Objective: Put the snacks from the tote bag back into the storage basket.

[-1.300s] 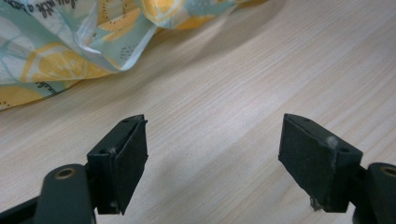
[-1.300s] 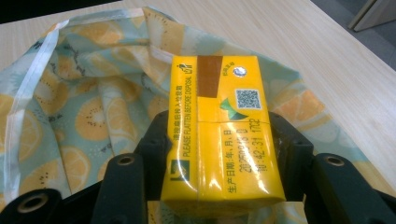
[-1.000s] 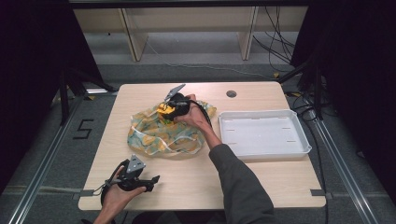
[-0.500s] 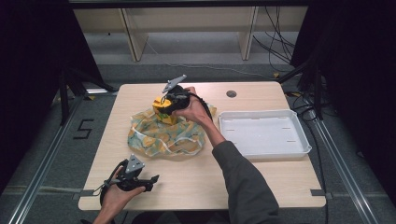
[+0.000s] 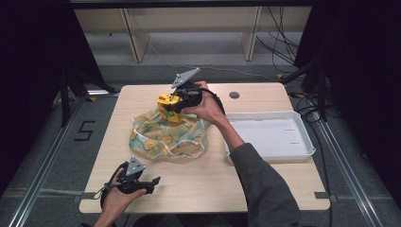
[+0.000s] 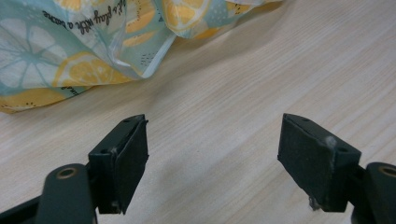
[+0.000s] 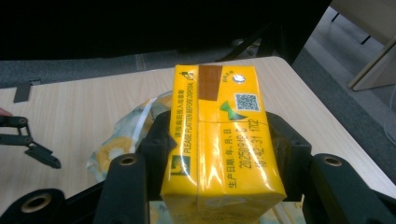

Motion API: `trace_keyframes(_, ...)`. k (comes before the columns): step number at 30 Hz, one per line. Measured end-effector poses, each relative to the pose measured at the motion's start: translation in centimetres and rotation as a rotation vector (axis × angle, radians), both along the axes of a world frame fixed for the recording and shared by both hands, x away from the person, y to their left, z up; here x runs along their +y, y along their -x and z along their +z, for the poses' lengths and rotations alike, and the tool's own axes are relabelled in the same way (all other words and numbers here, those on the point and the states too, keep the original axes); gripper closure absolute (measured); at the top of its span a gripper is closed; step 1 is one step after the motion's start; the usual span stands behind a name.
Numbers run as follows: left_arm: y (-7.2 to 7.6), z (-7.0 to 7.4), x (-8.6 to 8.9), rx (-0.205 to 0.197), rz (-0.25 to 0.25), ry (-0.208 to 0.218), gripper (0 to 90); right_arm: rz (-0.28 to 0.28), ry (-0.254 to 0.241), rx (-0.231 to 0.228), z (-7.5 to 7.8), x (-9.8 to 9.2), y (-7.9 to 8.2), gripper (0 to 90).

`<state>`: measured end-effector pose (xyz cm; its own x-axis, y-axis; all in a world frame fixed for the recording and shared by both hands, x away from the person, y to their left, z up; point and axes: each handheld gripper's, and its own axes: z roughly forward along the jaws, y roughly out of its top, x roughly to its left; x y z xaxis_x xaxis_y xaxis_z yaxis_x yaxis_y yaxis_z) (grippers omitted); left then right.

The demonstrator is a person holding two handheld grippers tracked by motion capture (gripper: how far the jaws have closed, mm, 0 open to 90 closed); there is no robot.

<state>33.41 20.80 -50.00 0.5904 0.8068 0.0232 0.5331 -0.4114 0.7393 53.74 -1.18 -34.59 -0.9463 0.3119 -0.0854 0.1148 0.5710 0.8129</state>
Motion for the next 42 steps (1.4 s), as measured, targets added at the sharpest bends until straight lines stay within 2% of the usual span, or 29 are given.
trace_keyframes(2,0.0,0.1,0.2,0.006,-0.016,-0.022,23.8,0.003,-0.014,-0.009,0.4,-0.9,0.6,51.4)
trace_keyframes(5,0.0,0.1,0.1,0.005,-0.011,-0.014,23.7,0.005,-0.021,-0.016,0.7,-2.0,1.2,51.4)
trace_keyframes(6,0.0,0.1,0.1,0.003,-0.011,-0.015,23.7,-0.01,-0.021,-0.011,0.8,-2.3,1.5,51.4)
trace_keyframes(7,0.0,0.1,0.1,0.004,-0.013,-0.019,23.7,-0.008,-0.013,-0.028,0.9,-2.7,1.6,51.4)
trace_keyframes(10,-0.1,0.2,0.3,0.021,-0.027,-0.036,23.7,-0.015,-0.023,-0.022,0.9,-3.9,2.0,51.4)
trace_keyframes(14,-0.2,0.2,0.3,0.02,-0.028,-0.039,23.7,-0.021,-0.021,-0.032,1.1,-5.5,2.6,51.4)
trace_keyframes(16,-0.2,0.2,0.2,0.016,-0.025,-0.036,23.7,-0.033,-0.016,-0.03,1.1,-6.2,2.9,51.4)
trace_keyframes(17,-0.1,0.0,0.0,-0.003,-0.007,-0.006,23.7,-0.031,-0.015,-0.029,1.1,-6.4,3.0,51.4)
trace_keyframes(18,-0.1,0.1,0.0,-0.002,-0.012,-0.01,23.8,-0.04,-0.015,-0.029,1.1,-6.9,3.1,51.4)
trace_keyframes(19,-0.1,0.0,-0.1,-0.013,-0.004,0.006,23.7,-0.044,-0.018,-0.03,1.0,-7.2,3.2,51.4)
trace_keyframes(20,-0.2,0.3,0.1,0.003,-0.027,-0.029,23.7,-0.052,-0.015,-0.033,0.9,-7.5,3.3,51.4)
trace_keyframes(24,-0.2,0.3,0.2,0.0,-0.017,-0.038,23.7,-0.067,-0.02,-0.029,0.6,-9.5,3.7,51.4)
trace_keyframes(25,-0.3,0.1,0.1,0.001,-0.006,-0.023,23.7,-0.075,-0.022,-0.027,0.5,-9.9,3.9,51.4)
trace_keyframes(27,-0.3,0.2,0.2,-0.004,-0.021,-0.036,23.7,-0.074,-0.02,-0.037,0.3,-10.7,4.1,51.4)
trace_keyframes(35,-0.4,0.1,0.1,-0.018,-0.024,-0.02,23.7,-0.106,-0.029,-0.042,-0.5,-13.7,5.1,51.4)
trace_keyframes(38,-0.4,0.1,0.1,-0.021,-0.022,-0.022,23.8,-0.117,-0.03,-0.026,-0.8,-14.4,5.4,51.4)
trace_keyframes(41,-0.5,0.1,0.0,-0.011,-0.025,-0.033,23.7,-0.122,-0.03,-0.03,-1.3,-15.1,5.8,51.4)
trace_keyframes(42,-0.5,0.2,0.1,-0.005,-0.03,-0.037,23.7,-0.116,-0.039,-0.051,-1.5,-15.3,5.8,51.4)
